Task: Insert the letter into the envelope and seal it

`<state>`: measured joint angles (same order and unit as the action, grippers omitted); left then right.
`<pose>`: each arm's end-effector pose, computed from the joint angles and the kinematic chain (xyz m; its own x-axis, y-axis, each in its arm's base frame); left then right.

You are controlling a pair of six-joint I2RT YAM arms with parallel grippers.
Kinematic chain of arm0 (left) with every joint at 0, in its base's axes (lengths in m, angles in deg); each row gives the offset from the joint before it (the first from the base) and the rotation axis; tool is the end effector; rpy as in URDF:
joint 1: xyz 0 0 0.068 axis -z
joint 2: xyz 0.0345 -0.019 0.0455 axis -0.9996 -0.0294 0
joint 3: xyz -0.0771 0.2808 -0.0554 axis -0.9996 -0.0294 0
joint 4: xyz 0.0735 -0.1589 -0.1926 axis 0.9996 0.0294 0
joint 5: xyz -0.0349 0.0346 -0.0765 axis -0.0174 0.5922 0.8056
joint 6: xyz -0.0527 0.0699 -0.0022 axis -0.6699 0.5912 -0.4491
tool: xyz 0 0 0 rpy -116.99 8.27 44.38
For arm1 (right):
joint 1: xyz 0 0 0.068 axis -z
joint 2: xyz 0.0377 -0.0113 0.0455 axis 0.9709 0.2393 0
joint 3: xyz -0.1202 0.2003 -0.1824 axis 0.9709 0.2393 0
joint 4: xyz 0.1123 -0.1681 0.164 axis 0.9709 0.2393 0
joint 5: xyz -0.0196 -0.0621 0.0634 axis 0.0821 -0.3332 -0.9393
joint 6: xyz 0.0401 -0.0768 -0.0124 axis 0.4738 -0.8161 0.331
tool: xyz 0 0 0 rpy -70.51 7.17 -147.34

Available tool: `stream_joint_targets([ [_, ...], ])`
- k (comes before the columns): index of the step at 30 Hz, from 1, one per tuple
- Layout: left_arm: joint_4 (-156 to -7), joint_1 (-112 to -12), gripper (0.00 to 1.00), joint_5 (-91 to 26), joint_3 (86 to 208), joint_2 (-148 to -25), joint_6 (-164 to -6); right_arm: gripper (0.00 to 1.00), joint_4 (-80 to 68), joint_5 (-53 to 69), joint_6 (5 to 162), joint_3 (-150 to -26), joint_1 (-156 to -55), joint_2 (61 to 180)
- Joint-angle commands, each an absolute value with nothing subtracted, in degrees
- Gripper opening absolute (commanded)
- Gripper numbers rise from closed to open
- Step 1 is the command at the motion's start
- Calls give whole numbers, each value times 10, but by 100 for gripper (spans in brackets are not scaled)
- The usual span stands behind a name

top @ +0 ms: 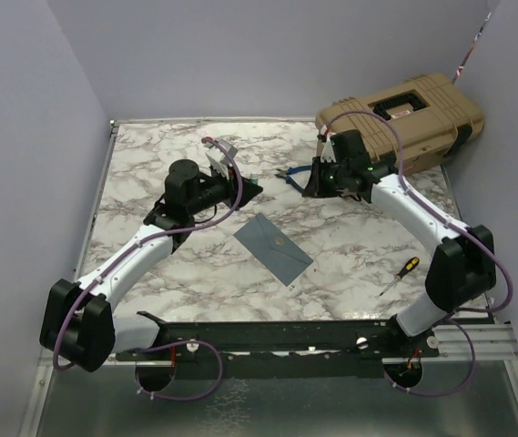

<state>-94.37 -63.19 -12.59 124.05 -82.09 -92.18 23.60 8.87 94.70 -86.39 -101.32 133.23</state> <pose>0.2706 -0.1672 0.3323 -0.3633 -0.1394 -0.9212 0.7195 0.5861 -0.3725 0.3456 0.1721 0.2582 -0.8129 -0.0459 -0.5806 -0.2509 0.9273 0.2779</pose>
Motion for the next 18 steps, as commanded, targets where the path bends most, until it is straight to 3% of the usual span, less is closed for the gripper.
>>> stream_joint_targets([
  [1, -943, -616, 0, -42, 1251, -828, -712, 0, 224, -138, 900, -908, -1011, 1276],
  [9, -870, -591, 0, -47, 1300, -863, -545, 0, 231, -307, 923, -970, -1012, 1255],
  [18, -837, -554, 0, -74, 1323, -882, -481, 1, 258, -303, 953, -1007, -1012, 1270],
])
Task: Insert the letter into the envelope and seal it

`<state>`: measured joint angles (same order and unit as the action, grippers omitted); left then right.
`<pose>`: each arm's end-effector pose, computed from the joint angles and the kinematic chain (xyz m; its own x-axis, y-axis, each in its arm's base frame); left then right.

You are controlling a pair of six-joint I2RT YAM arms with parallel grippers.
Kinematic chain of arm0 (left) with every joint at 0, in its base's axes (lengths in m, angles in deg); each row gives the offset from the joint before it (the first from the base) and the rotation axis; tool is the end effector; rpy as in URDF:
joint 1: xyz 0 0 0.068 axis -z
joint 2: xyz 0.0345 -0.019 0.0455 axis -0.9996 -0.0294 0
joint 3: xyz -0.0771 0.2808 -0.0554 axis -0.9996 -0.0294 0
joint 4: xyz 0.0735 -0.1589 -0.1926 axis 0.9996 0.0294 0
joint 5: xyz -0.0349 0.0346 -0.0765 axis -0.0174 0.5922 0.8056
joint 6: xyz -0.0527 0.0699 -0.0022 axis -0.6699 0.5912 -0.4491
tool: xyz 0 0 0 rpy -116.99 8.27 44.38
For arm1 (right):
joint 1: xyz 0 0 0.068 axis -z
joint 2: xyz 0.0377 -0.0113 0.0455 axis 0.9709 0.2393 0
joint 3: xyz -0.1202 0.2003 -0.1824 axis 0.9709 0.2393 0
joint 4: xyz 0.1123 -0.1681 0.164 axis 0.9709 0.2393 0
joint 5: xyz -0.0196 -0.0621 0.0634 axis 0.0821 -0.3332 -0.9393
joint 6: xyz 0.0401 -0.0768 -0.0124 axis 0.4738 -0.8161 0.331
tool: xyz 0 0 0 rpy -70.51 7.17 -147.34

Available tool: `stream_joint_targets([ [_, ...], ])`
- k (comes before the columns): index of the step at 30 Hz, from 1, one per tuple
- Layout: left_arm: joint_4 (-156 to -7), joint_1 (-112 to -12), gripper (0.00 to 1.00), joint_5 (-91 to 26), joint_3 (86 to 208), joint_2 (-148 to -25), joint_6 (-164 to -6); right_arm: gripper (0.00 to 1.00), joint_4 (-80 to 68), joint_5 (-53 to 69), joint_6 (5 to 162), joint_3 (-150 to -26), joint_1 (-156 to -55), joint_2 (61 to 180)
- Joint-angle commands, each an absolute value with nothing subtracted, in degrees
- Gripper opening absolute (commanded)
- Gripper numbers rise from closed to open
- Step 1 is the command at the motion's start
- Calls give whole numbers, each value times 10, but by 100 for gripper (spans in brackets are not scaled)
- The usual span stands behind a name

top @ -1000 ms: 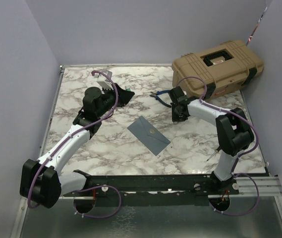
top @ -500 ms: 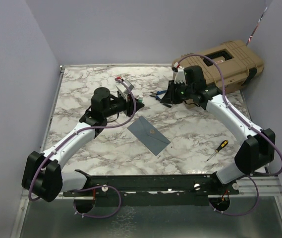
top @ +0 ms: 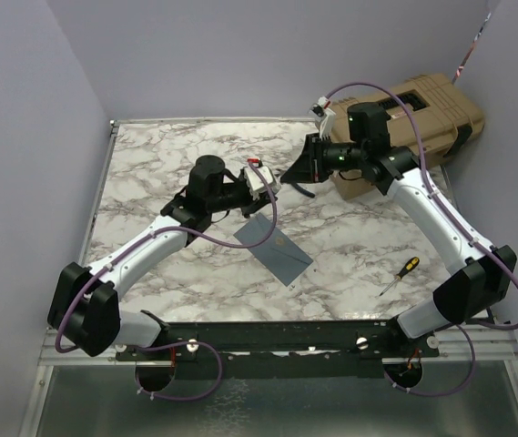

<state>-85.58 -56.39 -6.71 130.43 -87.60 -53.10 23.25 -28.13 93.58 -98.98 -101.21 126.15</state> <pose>0.2616 -0.2141 0.3257 0.1053 0.2771 -0.9551 0.9177 0.3429 0.2007 0.3042 0.2012 0.3946 -0.6814 -0.0884 -0.7266 -0.6780 0.4503 0.5810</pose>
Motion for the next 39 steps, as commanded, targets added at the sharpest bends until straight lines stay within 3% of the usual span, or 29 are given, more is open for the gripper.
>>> stream_joint_targets([
  [1, -837, -551, 0, -76, 1323, -883, -479, 1, 261, -301, 953, -1008, -1012, 1271],
  [14, -834, -536, 0, -101, 1323, -883, -474, 0, 332, -248, 933, -1029, -1012, 1286],
  [39, -833, -532, 0, -101, 1331, -881, -492, 1, 273, -272, 972, -992, -1013, 1303],
])
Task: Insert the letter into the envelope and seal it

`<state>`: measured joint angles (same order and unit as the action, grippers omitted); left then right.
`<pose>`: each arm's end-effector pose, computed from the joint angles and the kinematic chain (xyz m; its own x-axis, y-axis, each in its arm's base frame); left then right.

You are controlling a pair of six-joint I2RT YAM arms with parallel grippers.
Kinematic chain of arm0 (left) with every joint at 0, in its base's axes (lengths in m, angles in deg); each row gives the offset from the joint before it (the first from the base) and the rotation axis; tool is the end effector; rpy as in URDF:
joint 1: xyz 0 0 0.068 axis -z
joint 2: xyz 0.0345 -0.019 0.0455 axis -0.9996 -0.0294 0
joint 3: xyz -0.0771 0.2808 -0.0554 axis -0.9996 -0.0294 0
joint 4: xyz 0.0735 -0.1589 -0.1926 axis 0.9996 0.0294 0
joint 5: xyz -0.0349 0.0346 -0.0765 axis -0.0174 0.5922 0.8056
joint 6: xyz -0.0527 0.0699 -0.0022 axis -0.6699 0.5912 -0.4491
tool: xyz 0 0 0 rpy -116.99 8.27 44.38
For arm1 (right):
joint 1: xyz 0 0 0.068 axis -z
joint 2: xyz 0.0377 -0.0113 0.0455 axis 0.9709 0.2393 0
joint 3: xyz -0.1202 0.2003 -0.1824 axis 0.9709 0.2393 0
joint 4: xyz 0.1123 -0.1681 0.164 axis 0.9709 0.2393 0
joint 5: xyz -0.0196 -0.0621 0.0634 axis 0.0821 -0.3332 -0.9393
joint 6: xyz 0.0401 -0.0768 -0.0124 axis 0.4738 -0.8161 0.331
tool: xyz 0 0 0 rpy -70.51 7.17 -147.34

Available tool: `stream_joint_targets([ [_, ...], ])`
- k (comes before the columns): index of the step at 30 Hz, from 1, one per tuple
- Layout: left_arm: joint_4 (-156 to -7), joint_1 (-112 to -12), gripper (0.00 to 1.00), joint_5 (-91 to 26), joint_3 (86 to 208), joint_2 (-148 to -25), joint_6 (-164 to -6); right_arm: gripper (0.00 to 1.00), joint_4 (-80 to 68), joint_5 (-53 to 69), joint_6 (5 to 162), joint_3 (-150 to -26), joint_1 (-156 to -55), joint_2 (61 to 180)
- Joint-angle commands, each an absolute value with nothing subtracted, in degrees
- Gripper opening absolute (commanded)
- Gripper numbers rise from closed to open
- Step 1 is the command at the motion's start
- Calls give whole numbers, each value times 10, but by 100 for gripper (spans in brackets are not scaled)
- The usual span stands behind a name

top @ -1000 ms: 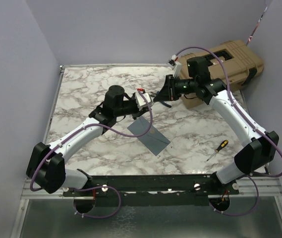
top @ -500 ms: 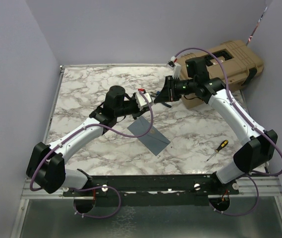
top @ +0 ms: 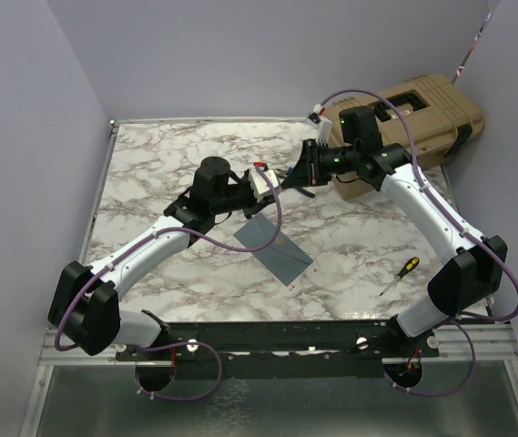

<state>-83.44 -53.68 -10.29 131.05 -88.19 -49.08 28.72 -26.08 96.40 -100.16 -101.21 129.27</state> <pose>0.2568 -0.2251 0.3208 0.1456 0.3351 -0.9309 0.9095 0.3250 0.2592 0.3138 0.2034 0.3716 -0.7873 -0.0915 -0.6097 -0.5605 0.5180 0.6461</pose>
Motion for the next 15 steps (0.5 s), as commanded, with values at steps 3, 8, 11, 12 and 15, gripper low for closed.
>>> stream_joint_targets([
  [3, -832, -531, 0, -100, 1333, -882, -492, 1, 274, -272, 973, -992, -1013, 1307],
  [8, -833, -530, 0, -98, 1343, -888, -490, 1, 267, -280, 975, -993, -1013, 1308],
  [11, -833, -529, 0, -95, 1344, -891, -491, 1, 262, -290, 978, -995, -1013, 1308],
  [12, -832, -529, 0, -94, 1343, -892, -490, 1, 260, -294, 979, -996, -1012, 1308],
  [15, -829, -529, 0, -94, 1343, -894, -489, 0, 253, -305, 984, -991, -1012, 1305],
])
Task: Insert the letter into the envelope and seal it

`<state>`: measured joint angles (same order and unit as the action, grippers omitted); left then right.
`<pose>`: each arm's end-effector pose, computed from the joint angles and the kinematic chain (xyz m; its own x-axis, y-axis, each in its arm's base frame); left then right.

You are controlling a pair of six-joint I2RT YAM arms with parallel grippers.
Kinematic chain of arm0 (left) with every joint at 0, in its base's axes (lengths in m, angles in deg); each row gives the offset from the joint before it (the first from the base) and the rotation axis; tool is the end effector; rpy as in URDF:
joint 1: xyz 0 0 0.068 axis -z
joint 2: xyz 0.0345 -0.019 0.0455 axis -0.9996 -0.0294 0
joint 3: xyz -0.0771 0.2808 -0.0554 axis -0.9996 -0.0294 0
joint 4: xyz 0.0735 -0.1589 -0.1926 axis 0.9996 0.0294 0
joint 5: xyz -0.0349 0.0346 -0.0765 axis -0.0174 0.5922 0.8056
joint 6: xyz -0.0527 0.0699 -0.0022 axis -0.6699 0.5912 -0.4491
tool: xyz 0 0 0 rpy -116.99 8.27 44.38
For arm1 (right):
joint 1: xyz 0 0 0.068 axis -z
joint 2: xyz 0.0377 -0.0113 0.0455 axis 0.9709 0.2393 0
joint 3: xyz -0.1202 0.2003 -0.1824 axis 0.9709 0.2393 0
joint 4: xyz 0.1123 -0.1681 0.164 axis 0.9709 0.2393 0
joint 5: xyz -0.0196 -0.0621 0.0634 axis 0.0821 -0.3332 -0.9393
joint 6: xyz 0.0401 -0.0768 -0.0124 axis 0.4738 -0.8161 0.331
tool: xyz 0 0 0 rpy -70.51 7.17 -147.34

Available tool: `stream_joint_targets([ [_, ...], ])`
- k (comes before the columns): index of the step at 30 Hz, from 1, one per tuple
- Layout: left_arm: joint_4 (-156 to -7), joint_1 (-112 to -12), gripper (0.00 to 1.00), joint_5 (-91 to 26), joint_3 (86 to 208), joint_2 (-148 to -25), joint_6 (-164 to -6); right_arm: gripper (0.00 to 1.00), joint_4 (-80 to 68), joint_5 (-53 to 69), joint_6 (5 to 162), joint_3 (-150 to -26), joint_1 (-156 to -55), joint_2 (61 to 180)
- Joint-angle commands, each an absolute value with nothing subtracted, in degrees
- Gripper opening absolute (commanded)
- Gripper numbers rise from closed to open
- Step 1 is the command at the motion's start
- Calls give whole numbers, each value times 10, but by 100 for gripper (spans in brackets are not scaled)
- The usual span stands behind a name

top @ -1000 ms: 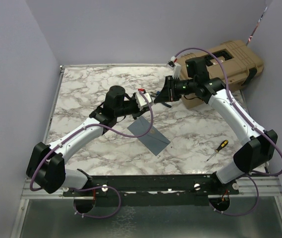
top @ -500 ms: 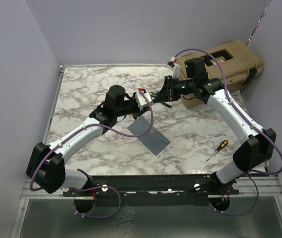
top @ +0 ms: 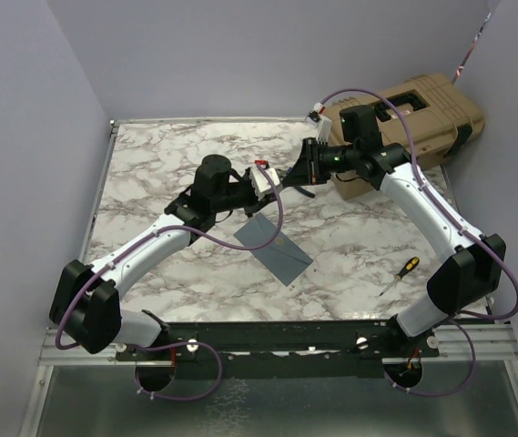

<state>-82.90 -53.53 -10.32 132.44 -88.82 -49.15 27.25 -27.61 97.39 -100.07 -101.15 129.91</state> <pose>0.2593 -0.2278 0.3253 0.1482 0.3324 -0.9314 0.9095 0.3240 0.2604 0.3167 0.2061 0.3707 -0.7923 -0.0865 -0.6040 -0.5603 0.4951 0.6641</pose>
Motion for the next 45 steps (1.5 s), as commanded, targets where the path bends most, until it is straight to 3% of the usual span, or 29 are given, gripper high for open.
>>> stream_joint_targets([
  [1, -826, -529, 0, -95, 1344, -895, -489, 1, 253, -307, 984, -991, -1012, 1304],
  [9, -789, -529, 0, -106, 1371, -916, -494, 1, 275, -298, 956, -993, -1014, 1307],
  [10, -782, -528, 0, -106, 1374, -817, -492, 1, 278, -295, 952, -994, -1016, 1307],
  [11, -777, -528, 0, -105, 1377, -908, -492, 1, 282, -290, 949, -996, -1017, 1308],
  [13, -767, -528, 0, -105, 1384, -927, -491, 1, 294, -280, 938, -1002, -1022, 1312],
  [36, -748, -505, 0, -101, 1448, -965, -406, 1, 419, -122, 908, -1066, -1074, 1381],
  [45, -774, -471, 0, -96, 1475, -963, -366, 0, 403, -148, 951, -1035, -1075, 1391],
])
